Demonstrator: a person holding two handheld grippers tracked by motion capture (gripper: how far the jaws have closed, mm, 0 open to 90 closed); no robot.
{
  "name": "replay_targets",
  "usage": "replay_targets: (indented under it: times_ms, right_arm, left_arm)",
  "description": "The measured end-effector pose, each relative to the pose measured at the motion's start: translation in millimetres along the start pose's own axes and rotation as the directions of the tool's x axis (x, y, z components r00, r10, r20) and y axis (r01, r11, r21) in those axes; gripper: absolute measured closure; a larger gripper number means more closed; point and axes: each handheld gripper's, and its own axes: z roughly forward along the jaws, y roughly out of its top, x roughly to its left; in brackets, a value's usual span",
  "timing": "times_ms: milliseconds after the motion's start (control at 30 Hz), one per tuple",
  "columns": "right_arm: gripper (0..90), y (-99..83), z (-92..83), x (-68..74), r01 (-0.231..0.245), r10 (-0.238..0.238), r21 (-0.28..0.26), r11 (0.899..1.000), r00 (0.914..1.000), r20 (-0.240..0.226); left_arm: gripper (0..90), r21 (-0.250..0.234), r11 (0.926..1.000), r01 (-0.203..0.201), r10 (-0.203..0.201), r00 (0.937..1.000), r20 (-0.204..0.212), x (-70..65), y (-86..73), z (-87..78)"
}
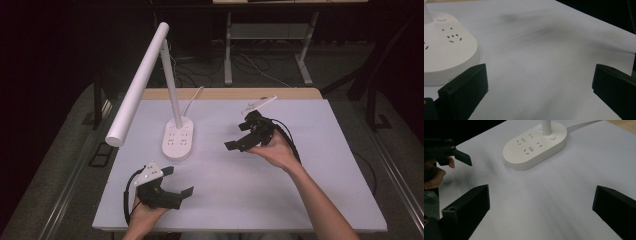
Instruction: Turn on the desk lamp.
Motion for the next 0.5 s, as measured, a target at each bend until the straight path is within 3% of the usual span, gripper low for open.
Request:
replay_targets:
  times_ms: [500]
  right_arm:
    - [1.0, 30.0, 24.7, -5.6, 0.007, -0.007, 0.017, 1.000, 1.0000, 0.007]
  left_arm:
    - [0.0, 0.001, 1.0000, 0.002, -0.002, 1.0000, -0.002, 0.4, 0.1, -0.2]
